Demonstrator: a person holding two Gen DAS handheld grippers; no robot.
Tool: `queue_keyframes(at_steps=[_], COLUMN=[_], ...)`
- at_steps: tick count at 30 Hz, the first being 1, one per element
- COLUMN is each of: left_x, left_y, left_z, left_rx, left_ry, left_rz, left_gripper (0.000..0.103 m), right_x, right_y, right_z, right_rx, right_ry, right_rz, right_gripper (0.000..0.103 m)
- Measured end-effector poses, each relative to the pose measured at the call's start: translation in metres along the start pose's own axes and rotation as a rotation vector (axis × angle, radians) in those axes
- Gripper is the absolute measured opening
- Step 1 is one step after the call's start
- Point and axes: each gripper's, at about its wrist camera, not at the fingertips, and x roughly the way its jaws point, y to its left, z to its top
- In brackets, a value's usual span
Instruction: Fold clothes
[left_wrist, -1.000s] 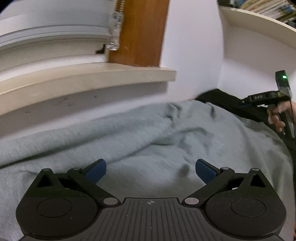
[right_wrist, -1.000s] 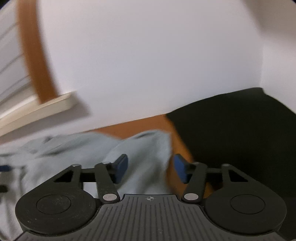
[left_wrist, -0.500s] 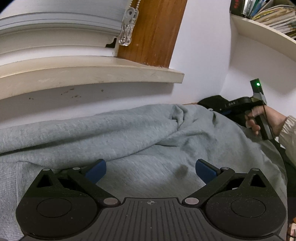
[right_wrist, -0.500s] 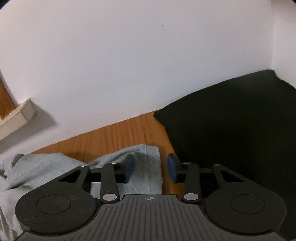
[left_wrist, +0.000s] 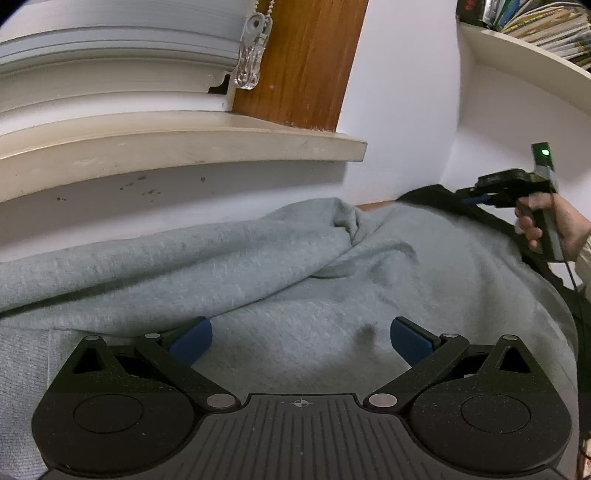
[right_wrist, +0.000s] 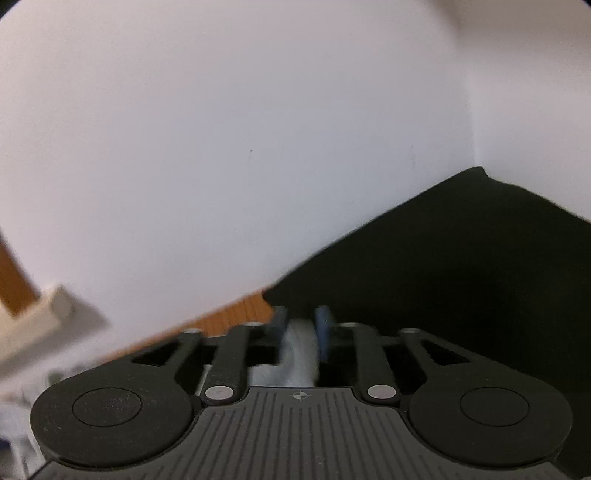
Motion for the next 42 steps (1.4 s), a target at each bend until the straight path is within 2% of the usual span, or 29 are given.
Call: queue_keyframes(at_steps=[2,6,8,13,17,22,23,24,25,27,29,30,32,33,34,37,38,39,42], left_x=[0.000,0.000,0.000,0.000,-0.001,-0.001,-0.001,-0.001,-0.001,-0.001,-0.001,-0.002,-0.002,-0.002,-0.002,-0.003,-0.003,-0.004,-0.012], left_y=[0.000,-0.001,-0.001,-0.002,-0.003,-0.003,-0.004,-0.004,-0.005,-0.006,-0.008,-0.008,-0.008,-0.008,-0.008,-0.009,-0.009,-0.010,-0.012], left_z=[0.000,0.000,0.000,0.000,-0.001,-0.001,-0.001,-0.002,-0.002,-0.003,-0.003,-0.003,-0.003,-0.003,-0.003,-0.003,-0.003,-0.003,-0.003], left_rx=[-0.005,-0.001,0.001,0.002,0.002,0.002,0.001,0.001,0.002,0.009,0.015,0.016,0.015,0.014,0.013,0.018,0.021,0.023,0.018], left_ry=[0.002,0.004,0.004,0.004,0.004,0.003,0.003,0.003,0.005,0.011,0.009,0.008,0.005,0.004,0.005,0.003,0.001,-0.003,-0.017], left_rz=[0.004,0.008,0.010,0.012,0.013,0.017,0.019,0.021,0.024,0.030,0.037,0.035,0.033,0.033,0.032,0.033,0.034,0.035,0.039], left_gripper=[0.103,0.103,0.103,0.103,0.103,0.103,0.103,0.103,0.103,0.103,0.103,0.103,0.103,0.103,0.103,0.103,0.103,0.103,0.103], right_x=[-0.019,-0.066,-0.087,-0.131,-0.151,-0.141,-0.137,-0.133,-0.133,-0.137,-0.153,-0.160,-0.171,-0.168,-0.161,-0.153,-0.150,-0.146,-0.129], right_y=[-0.003,-0.028,-0.041,-0.073,-0.079,-0.080,-0.079,-0.079,-0.078,-0.075,-0.075,-0.075,-0.076,-0.076,-0.076,-0.063,-0.057,-0.048,-0.015], right_z=[-0.001,-0.019,-0.036,-0.094,-0.121,-0.123,-0.122,-0.121,-0.119,-0.113,-0.098,-0.093,-0.084,-0.083,-0.082,-0.095,-0.100,-0.104,-0.116], right_rx=[-0.047,-0.098,-0.128,-0.110,-0.087,-0.031,-0.026,-0.022,-0.026,-0.037,-0.019,-0.013,-0.005,-0.017,-0.034,-0.069,-0.074,-0.086,-0.129], right_ry=[-0.013,0.024,0.059,0.145,0.149,0.131,0.126,0.120,0.102,0.055,-0.063,-0.123,-0.240,-0.216,-0.164,-0.110,-0.087,-0.068,-0.014], right_rz=[-0.005,0.002,-0.001,0.027,0.041,0.060,0.063,0.067,0.058,0.031,-0.001,-0.049,-0.165,-0.163,-0.141,-0.088,-0.046,-0.012,0.082], right_gripper=[0.054,0.054,0.054,0.054,0.054,0.053,0.044,0.019,0.009,0.005,0.002,0.000,0.001,0.005,0.005,0.019,0.033,0.043,0.047])
